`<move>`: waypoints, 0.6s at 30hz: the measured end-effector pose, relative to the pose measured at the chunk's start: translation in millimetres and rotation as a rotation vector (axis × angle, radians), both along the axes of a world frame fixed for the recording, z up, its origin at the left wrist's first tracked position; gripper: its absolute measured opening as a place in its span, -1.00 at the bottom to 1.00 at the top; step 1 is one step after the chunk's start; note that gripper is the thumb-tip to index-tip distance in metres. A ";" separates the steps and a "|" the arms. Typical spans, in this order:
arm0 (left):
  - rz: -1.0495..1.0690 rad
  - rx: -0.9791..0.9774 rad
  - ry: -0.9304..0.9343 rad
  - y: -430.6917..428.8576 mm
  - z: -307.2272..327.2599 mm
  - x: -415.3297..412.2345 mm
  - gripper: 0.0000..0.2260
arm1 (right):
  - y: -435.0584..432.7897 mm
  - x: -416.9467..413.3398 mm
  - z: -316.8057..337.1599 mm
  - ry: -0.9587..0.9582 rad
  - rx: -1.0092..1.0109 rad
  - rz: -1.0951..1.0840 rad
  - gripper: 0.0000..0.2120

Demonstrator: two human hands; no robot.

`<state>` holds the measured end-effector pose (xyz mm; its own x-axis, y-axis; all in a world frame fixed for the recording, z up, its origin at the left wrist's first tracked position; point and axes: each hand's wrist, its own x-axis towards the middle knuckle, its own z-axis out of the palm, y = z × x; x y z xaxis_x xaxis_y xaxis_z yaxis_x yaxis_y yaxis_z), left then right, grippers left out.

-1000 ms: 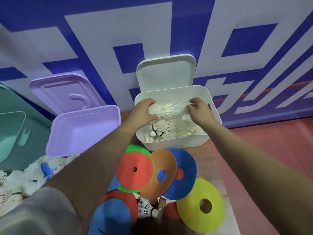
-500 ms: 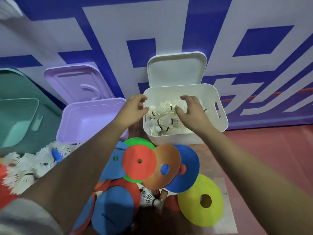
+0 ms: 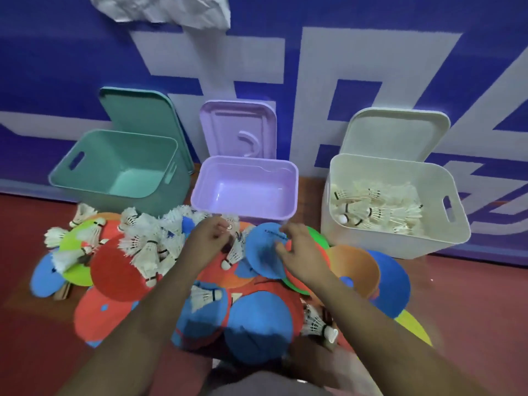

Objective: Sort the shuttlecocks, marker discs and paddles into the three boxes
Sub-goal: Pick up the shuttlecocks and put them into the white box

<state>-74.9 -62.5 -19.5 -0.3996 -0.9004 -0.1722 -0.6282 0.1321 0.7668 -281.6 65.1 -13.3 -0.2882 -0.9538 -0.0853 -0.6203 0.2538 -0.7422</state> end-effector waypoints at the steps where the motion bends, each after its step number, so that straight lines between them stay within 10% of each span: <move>1: 0.006 0.006 -0.047 -5.0 -7.9 16.5 -0.90 | -6.7 15.0 -6.4 0.004 0.044 0.020 -0.69; 11: -0.029 -0.107 -0.258 -67.1 -40.6 65.7 -0.58 | -79.0 107.6 -41.0 0.149 0.258 -0.048 -0.62; 18: -0.325 -0.176 -0.428 -96.7 -74.9 55.1 -0.77 | -101.6 114.4 -56.3 0.200 0.344 -0.132 -0.60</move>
<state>-19.8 -159.1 -94.4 -0.5887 -0.7725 -0.2381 -0.7839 0.4735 0.4017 -167.2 -36.5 -69.5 -0.4495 -0.8331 -0.3223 -0.6890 0.5529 -0.4685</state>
